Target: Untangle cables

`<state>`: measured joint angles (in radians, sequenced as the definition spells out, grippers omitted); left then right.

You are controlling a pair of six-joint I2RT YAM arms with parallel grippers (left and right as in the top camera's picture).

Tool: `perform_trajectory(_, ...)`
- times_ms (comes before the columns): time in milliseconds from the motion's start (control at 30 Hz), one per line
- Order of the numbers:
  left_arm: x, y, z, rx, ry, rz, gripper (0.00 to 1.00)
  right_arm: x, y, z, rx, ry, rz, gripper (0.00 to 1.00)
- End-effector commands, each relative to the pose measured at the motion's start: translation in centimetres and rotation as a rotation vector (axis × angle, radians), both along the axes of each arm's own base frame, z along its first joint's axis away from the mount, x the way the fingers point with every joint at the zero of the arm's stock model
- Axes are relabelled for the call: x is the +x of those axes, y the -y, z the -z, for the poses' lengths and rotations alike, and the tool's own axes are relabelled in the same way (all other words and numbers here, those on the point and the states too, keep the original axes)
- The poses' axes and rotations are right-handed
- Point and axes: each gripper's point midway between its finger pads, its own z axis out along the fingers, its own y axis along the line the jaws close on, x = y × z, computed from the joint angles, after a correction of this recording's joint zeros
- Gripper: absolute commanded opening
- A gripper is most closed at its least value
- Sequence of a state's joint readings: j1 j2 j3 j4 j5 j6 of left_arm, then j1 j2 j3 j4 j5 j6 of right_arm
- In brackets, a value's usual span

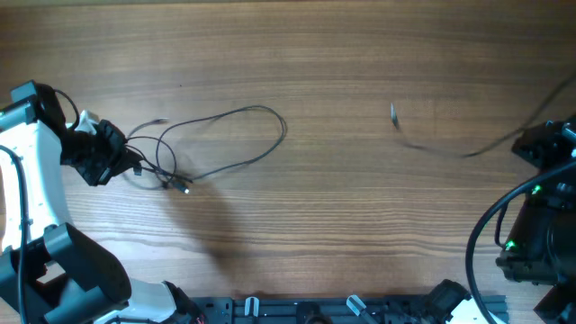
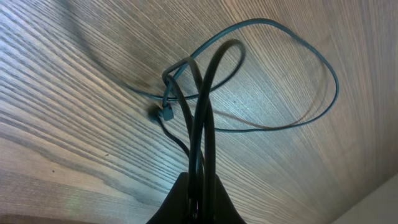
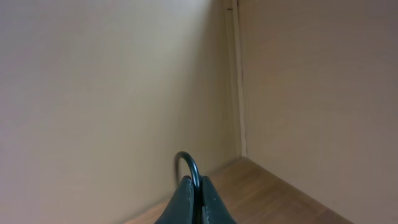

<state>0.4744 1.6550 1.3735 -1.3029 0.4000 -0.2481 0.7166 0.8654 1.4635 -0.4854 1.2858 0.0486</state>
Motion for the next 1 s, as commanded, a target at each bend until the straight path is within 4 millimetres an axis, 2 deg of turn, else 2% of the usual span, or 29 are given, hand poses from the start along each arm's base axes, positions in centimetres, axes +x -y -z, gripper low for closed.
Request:
perform_trajectory(0,0.1,0.9,0.1,-0.024,0.012,0.051,0.04,-0.5,0.7,-0.4,0.018,0.013,0.032,0.04)
perform_trajectory(233,0.5,3.3,0.1,-0.021,0.029,0.168,0.04,-0.5,0.6,-0.4,0.017,0.014,0.025,0.04)
perform_trajectory(333,0.7,4.3,0.1,-0.021,0.031,0.208,0.04,0.4,-0.9,-0.6,0.005,0.019,-0.075,0.04)
perform_trajectory(433,1.1,6.6,-0.2,-0.050,0.081,0.328,0.04,2.1,-5.1,-0.9,-0.094,-0.002,-0.331,0.04)
perform_trajectory(500,1.4,9.8,-1.2,-0.135,0.172,0.472,0.04,2.9,-10.7,-0.5,-0.252,-0.034,-0.629,0.04)
perform_trajectory(600,1.0,14.0,-2.1,-0.215,0.261,0.671,0.04,2.8,-16.2,1.3,-0.421,-0.085,-0.906,0.04)
perform_trajectory(633,0.6,15.4,-2.1,-0.221,0.267,0.735,0.04,2.7,-17.9,2.5,-0.489,-0.118,-0.994,0.04)
perform_trajectory(733,-0.4,18.0,-1.8,-0.204,0.245,0.850,0.04,2.8,-20.5,4.4,-0.603,-0.169,-1.113,0.04)
perform_trajectory(833,-1.5,20.2,-1.2,-0.159,0.215,0.961,0.04,4.3,-21.8,6.1,-0.680,-0.228,-1.123,0.04)
perform_trajectory(967,-2.2,21.7,-0.7,-0.120,0.204,1.036,0.04,7.2,-21.7,8.3,-0.773,-0.342,-1.024,0.04)
